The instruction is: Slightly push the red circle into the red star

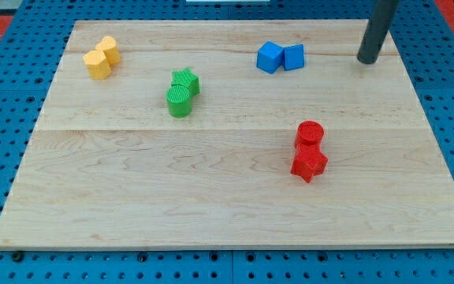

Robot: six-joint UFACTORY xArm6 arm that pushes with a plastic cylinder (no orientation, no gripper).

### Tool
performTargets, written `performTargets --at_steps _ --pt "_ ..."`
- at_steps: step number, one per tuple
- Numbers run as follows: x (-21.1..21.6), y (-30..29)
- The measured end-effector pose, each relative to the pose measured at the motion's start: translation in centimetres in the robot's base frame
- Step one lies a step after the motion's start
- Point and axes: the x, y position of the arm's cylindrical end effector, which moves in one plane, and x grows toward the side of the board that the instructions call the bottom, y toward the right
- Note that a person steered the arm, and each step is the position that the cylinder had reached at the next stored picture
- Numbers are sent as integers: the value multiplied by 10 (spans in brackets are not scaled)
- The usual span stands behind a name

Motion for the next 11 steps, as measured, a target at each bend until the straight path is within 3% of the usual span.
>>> performTargets --at_steps 1,2,4,5,6,7,9,11 --pt "24 -24" --pt "49 -84" --pt "121 -127" --pt "121 -129" --pt "94 -143" --pt "90 -203" --pt "86 -235" --pt "80 -171"
